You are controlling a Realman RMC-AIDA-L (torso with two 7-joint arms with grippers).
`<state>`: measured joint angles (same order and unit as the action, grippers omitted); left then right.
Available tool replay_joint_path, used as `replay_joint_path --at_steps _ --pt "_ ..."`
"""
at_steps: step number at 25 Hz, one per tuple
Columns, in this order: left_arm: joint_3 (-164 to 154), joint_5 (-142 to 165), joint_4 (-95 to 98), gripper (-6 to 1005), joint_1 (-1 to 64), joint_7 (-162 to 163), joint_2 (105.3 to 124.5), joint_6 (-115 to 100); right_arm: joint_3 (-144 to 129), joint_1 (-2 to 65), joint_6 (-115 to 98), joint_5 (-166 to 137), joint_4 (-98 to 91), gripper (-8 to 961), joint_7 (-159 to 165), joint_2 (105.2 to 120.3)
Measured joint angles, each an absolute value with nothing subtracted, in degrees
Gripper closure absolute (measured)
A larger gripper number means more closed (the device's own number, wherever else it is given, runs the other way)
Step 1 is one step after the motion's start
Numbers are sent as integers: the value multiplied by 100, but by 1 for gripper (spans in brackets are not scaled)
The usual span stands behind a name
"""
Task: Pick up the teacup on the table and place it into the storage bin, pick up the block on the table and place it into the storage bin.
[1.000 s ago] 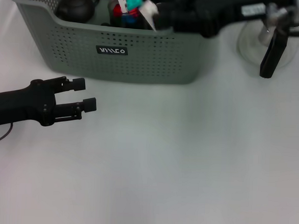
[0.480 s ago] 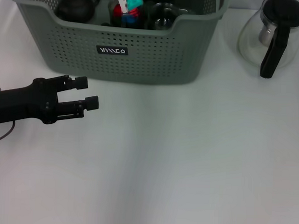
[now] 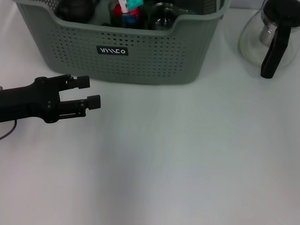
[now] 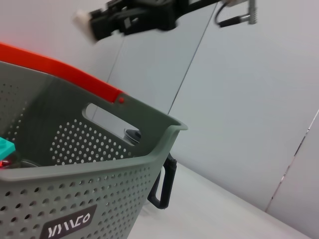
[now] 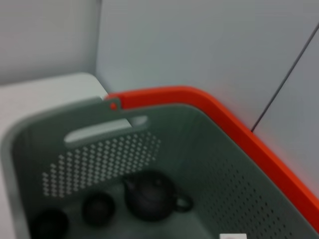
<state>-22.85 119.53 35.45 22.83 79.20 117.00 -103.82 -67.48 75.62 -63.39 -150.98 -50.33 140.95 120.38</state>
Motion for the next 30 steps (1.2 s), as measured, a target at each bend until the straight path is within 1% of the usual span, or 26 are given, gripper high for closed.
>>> replay_joint_path --at_steps 6,19,30 --pt "-2285 11953 3542 219 2288 7920 11710 -10374 -7374 7987 -5178 -15203 -3511 751 14128 12057" --pt "-2285 11953 3533 220 2303 7919 11712 -10371 -7537 7985 -4416 -15085 -2966 751 14078 12095" --pt "-2285 11953 3533 220 2301 7919 11721 -10371 -8524 7983 -3370 -14065 -2442 751 13998 12117"
